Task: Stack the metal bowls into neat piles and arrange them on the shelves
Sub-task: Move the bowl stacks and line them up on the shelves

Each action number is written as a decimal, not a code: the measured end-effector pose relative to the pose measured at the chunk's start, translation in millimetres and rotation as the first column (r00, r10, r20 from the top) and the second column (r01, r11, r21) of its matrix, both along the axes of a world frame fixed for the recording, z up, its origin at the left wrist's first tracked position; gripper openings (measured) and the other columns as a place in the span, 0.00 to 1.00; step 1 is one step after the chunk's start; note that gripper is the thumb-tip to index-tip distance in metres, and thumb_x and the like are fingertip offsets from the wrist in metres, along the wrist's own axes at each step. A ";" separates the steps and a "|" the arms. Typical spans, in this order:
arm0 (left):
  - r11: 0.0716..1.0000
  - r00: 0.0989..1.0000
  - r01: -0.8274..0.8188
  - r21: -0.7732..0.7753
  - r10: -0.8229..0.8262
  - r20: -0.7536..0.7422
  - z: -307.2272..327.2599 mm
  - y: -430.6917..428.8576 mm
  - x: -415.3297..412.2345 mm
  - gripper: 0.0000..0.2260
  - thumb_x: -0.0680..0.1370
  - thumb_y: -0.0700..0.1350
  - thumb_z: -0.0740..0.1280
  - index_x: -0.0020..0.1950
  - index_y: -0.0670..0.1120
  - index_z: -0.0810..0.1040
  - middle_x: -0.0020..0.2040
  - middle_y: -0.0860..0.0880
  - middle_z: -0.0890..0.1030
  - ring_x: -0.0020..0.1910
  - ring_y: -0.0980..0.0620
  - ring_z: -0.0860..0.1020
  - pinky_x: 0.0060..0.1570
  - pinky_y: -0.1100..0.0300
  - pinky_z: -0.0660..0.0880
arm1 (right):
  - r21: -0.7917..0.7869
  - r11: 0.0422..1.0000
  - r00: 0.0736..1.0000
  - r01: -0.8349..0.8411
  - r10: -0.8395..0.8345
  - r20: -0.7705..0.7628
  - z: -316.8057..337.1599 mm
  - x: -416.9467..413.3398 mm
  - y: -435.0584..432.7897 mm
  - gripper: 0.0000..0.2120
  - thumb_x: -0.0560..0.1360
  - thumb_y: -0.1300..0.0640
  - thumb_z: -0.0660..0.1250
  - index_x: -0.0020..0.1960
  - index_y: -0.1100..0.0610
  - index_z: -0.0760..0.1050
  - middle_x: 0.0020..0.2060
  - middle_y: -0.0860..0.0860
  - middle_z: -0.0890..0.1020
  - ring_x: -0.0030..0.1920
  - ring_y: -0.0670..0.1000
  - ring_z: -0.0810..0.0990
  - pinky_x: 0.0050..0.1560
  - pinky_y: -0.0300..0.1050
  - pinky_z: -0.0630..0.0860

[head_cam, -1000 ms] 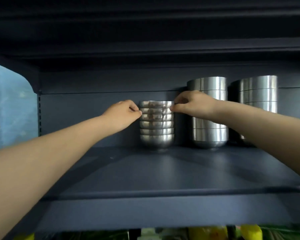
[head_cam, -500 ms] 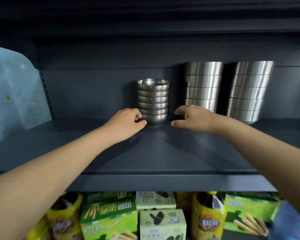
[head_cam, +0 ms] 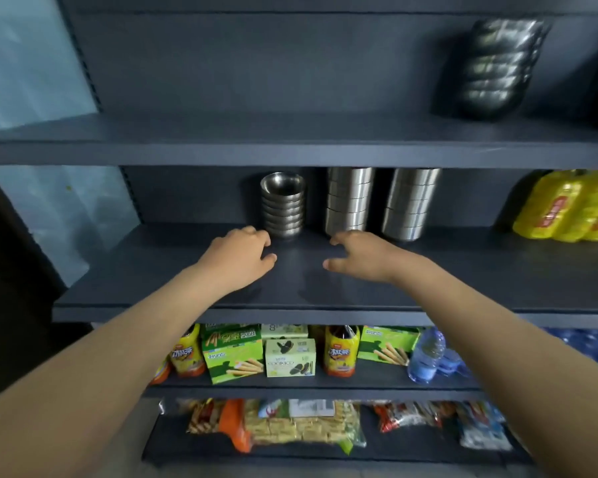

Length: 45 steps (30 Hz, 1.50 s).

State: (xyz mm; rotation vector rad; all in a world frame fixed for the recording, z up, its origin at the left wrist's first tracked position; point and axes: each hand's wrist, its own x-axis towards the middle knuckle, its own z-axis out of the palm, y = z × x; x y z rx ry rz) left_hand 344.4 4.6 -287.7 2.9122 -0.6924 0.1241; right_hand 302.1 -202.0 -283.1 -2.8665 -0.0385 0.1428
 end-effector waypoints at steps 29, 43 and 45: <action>0.973 0.961 0.230 -0.015 -0.224 0.161 174.1 -90.3 -201.0 0.18 0.80 0.55 0.56 0.65 0.46 0.70 0.62 0.48 0.73 0.61 0.47 0.71 0.57 0.51 0.70 | -0.036 0.964 0.956 0.264 -0.257 0.140 181.0 -260.0 -92.0 0.28 0.78 0.47 0.62 0.74 0.59 0.61 0.71 0.55 0.68 0.69 0.55 0.68 0.63 0.43 0.66; 0.946 0.934 0.317 -0.072 -0.298 0.196 183.4 -308.1 -153.2 0.19 0.80 0.55 0.56 0.66 0.47 0.69 0.64 0.49 0.72 0.62 0.49 0.70 0.58 0.53 0.68 | -0.052 0.922 0.906 0.383 -0.364 0.214 195.4 -226.6 -300.1 0.26 0.77 0.47 0.62 0.71 0.58 0.64 0.69 0.56 0.70 0.67 0.55 0.70 0.60 0.46 0.69; 0.943 0.938 0.316 -0.101 -0.294 0.185 183.0 -340.3 -141.1 0.19 0.80 0.54 0.56 0.66 0.47 0.69 0.64 0.49 0.72 0.62 0.49 0.70 0.56 0.53 0.69 | -0.047 0.921 0.898 0.388 -0.366 0.243 197.0 -217.4 -330.2 0.26 0.77 0.48 0.63 0.71 0.58 0.64 0.69 0.56 0.70 0.67 0.56 0.69 0.62 0.45 0.67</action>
